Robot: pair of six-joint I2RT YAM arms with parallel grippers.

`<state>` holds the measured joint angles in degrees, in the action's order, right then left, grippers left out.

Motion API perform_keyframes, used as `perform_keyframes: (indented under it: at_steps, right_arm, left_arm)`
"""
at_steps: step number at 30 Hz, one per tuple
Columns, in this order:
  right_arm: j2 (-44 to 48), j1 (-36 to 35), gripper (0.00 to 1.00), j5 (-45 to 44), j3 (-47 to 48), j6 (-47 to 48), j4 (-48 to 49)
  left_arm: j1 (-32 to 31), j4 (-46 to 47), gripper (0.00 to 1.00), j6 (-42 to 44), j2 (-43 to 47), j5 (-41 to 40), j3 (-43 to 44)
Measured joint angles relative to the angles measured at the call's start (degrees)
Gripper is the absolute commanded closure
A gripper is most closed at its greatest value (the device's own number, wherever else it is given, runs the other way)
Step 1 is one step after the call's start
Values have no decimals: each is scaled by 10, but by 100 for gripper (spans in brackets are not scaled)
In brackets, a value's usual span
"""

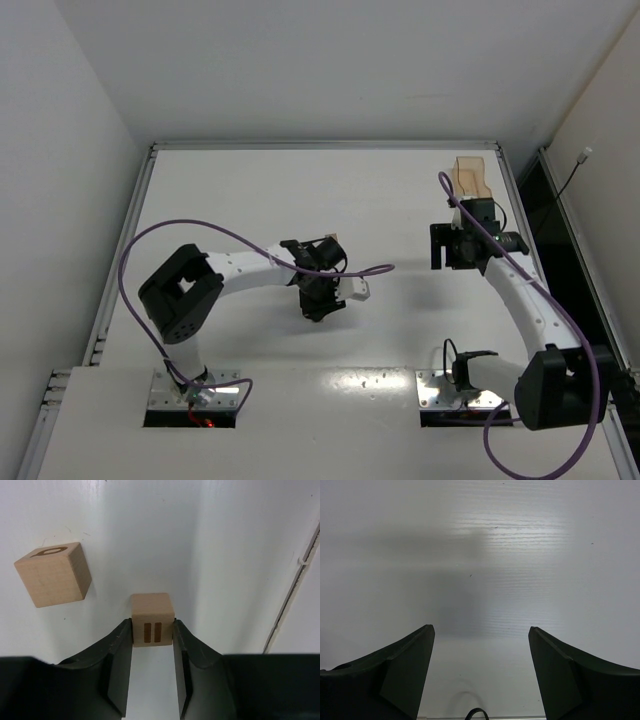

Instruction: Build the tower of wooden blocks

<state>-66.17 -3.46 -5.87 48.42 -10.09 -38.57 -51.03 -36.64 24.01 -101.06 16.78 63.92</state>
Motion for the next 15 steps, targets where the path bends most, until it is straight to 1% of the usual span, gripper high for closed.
perform_keyframes:
  at_steps: [1, 2, 9, 11, 12, 15]
  right_arm:
    - [-2, 0, 27, 0, 0, 0, 0]
    - [-3, 0, 27, 0, 0, 0, 0]
    - [-4, 0, 27, 0, 0, 0, 0]
    - [-4, 0, 31, 0, 0, 0, 1]
    - [-4, 0, 31, 0, 0, 0, 1]
    - [-4, 0, 37, 2, 0, 0, 5]
  left_arm:
    - [0, 0, 96, 0, -1, 0, 0]
    - [0, 0, 99, -1, -2, 0, 1]
    - [0, 0, 100, -11, -2, -1, 2]
    - [0, -6, 100, -23, -1, -1, 5]
    - [0, -9, 100, -31, 1, 0, 8]
    - [-1, -35, 100, -66, 12, 2, 34]
